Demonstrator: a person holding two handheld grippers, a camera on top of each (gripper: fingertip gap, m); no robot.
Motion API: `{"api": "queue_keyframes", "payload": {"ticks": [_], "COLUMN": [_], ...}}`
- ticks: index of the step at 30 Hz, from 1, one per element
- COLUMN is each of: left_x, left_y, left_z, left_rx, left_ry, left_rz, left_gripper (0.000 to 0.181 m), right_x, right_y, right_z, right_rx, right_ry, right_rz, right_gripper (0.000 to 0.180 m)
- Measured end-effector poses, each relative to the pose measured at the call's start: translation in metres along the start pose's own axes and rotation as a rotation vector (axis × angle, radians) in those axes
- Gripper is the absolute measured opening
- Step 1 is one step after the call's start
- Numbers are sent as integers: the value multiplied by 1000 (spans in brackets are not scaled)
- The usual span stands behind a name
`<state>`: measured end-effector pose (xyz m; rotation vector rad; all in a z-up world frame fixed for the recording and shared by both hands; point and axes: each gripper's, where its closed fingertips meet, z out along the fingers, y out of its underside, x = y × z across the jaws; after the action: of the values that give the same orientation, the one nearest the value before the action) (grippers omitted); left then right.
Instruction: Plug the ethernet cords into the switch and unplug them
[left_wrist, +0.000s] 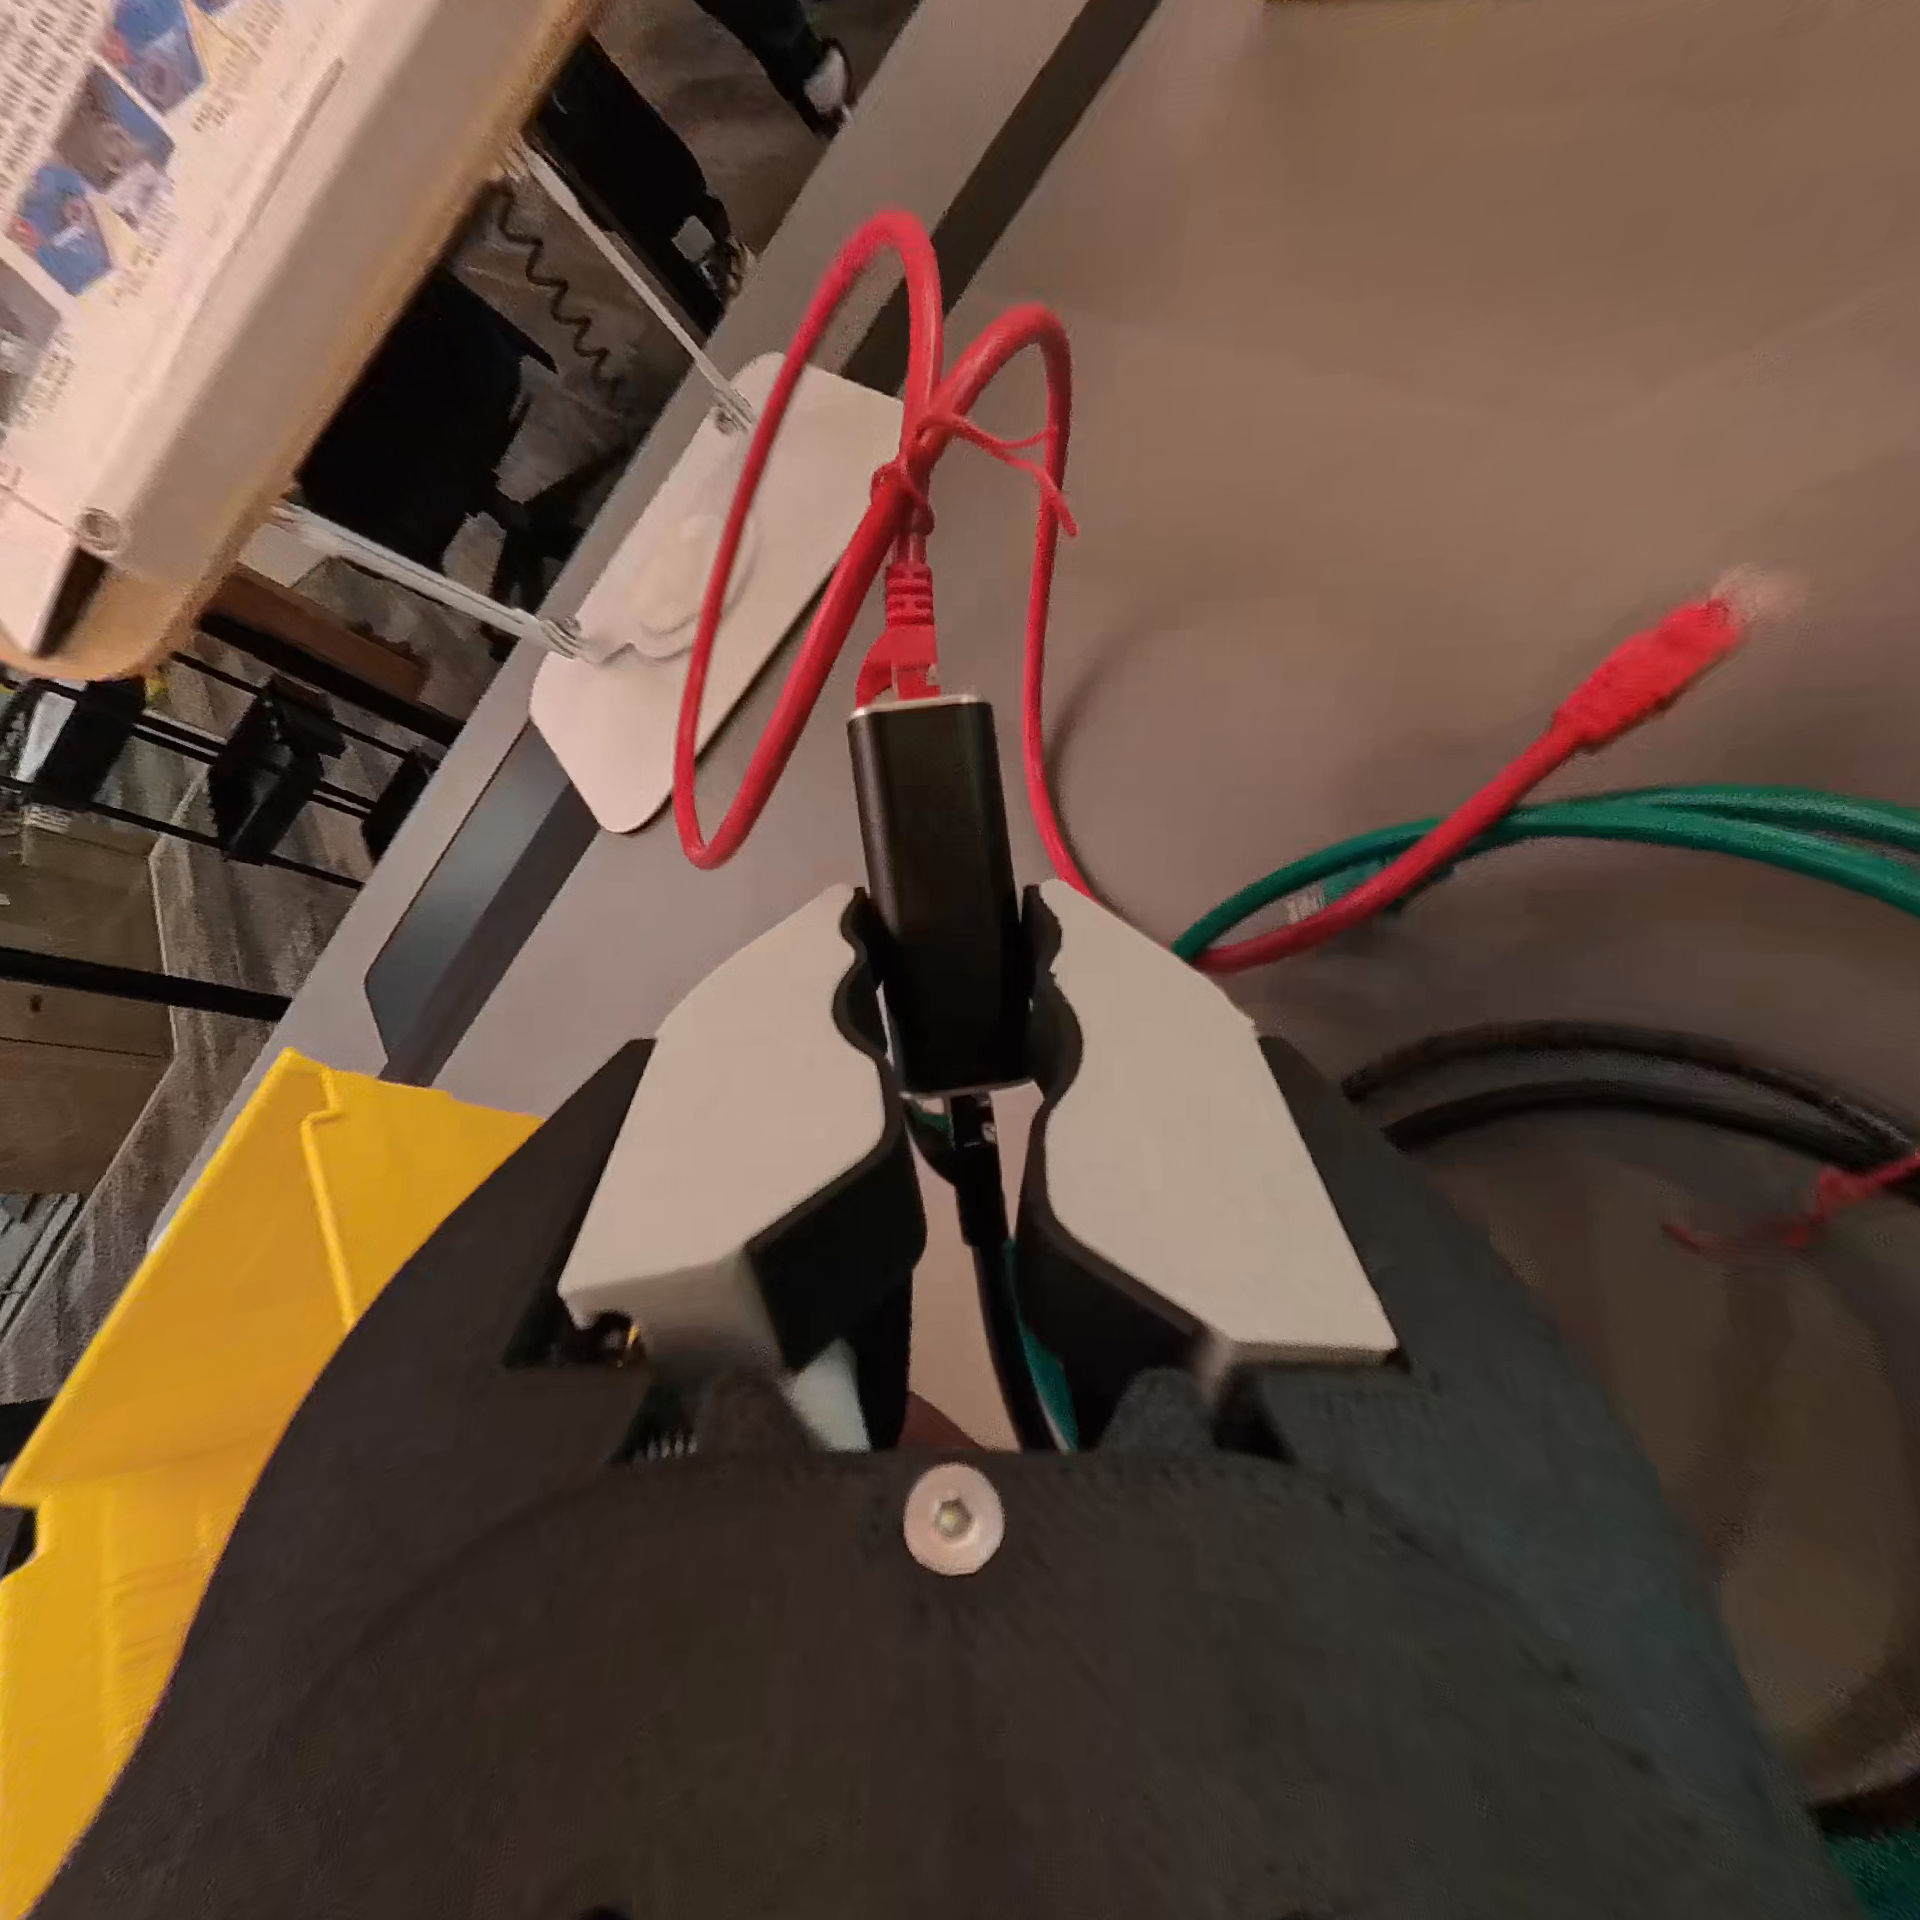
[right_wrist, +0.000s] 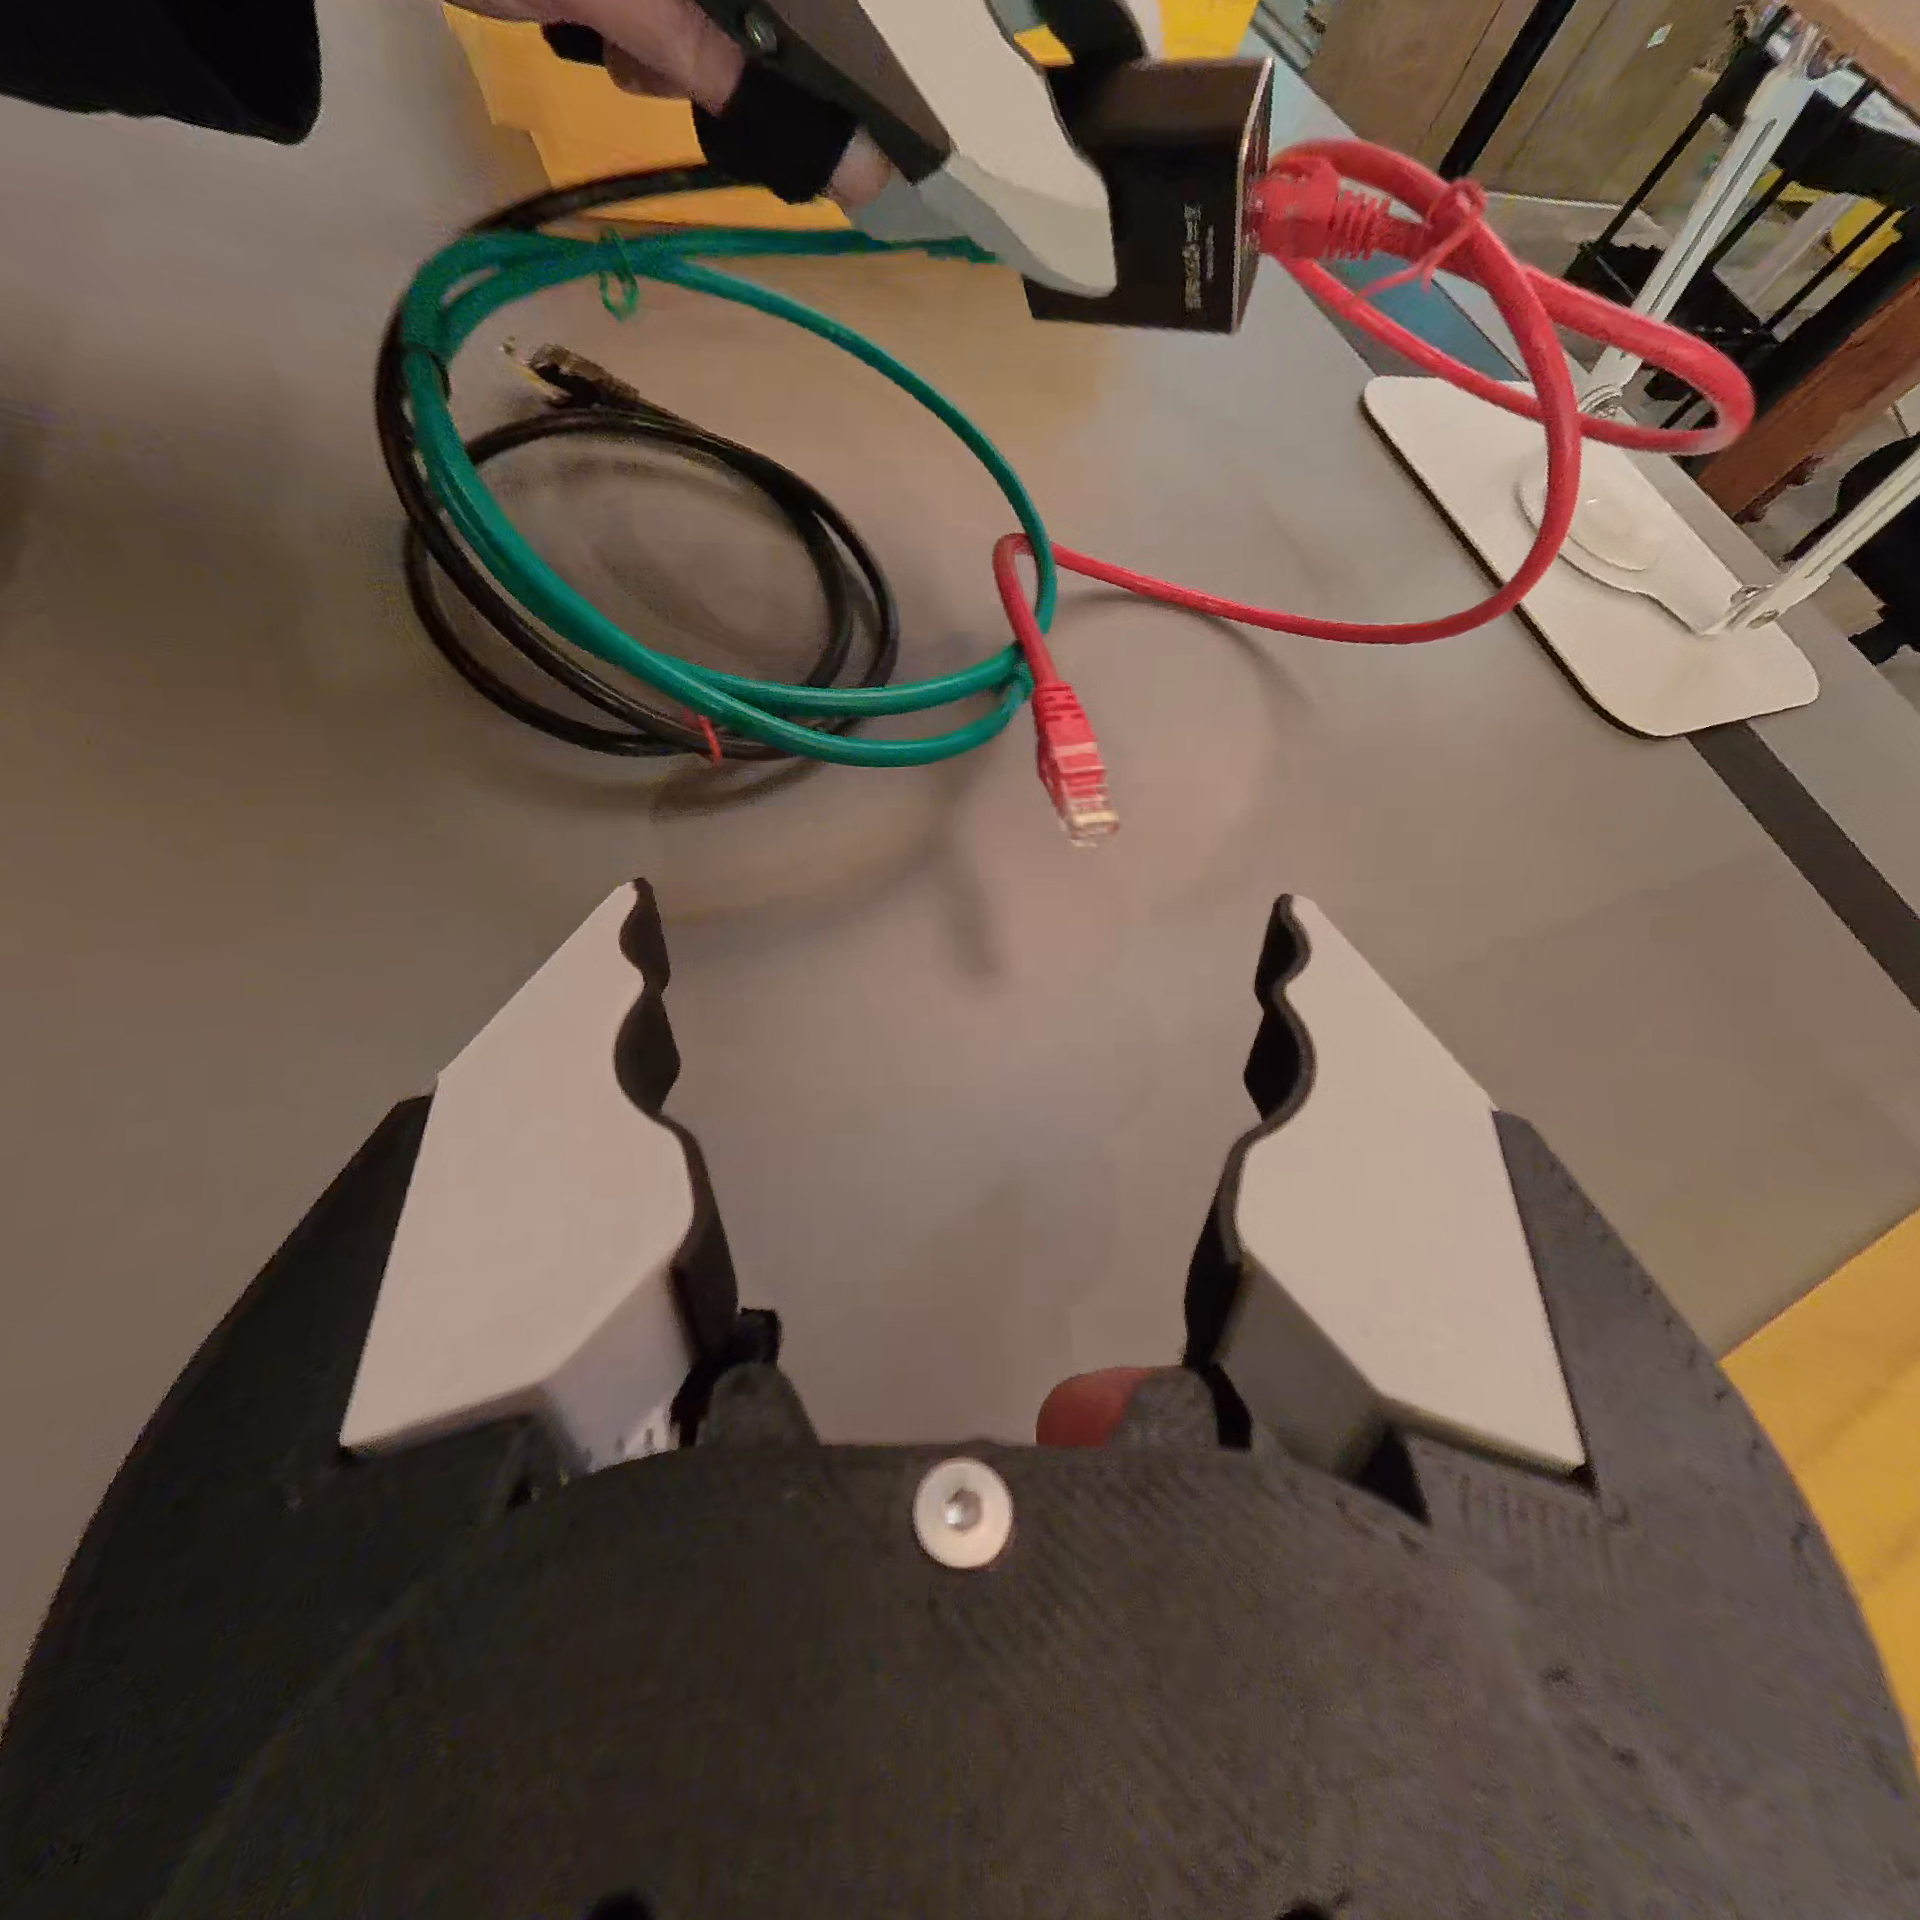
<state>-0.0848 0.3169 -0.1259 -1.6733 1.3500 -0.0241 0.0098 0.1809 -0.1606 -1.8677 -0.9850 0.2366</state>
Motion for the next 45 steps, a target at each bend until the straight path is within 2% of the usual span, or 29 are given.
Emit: {"api": "queue_keyframes", "payload": {"ticks": [4,6,7,9,12,16,20,23,29,34,39,42,45], "left_x": [17,30,31,29,29,45,62,63,55,49,56,61,69], "left_y": [9,10,8,6,-4,-17,-6,9,44,57,65,68,68], "left_z": [13,15,15,12,-2,-29,-52,-68,-101,-119,-127,-129,-130], "left_rx": [-36,-60,-59,-65,-30,4,-37,-43,-77,-66,-53,-53,-43], "left_ry": [66,156,165,158,165,229,241,209,102,28,24,18,36], "left_rz": [4,-73,-93,-91,-118,-150,-121,-183,-258,-277,-281,-250,-255], "left_gripper": [22,38,54,64,68,92,107,120,121,113,109,101,88], "right_x": [-3,-7,-9,-11,-13,-21,-27,-33,-41,-41,-49,-51,-58], "right_y": [1,4,5,6,4,1,-5,-7,-14,-28,-37,-42,-47], "right_z": [4,7,8,9,8,5,2,0,-5,-10,-14,-15,-15], "right_rx": [-17,-34,-42,-56,-53,-43,-32,-30,-2,27,46,65,72], "right_ry": [-9,-33,-43,-52,-60,-103,-100,-103,-95,-71,-61,-43,-56], "right_rz": [-15,-9,-8,-15,-11,28,4,-14,-30,-39,-43,-41,-46], "right_gripper": [111,112,115,118,124,137,138,138,133,123,113,100,93]}}
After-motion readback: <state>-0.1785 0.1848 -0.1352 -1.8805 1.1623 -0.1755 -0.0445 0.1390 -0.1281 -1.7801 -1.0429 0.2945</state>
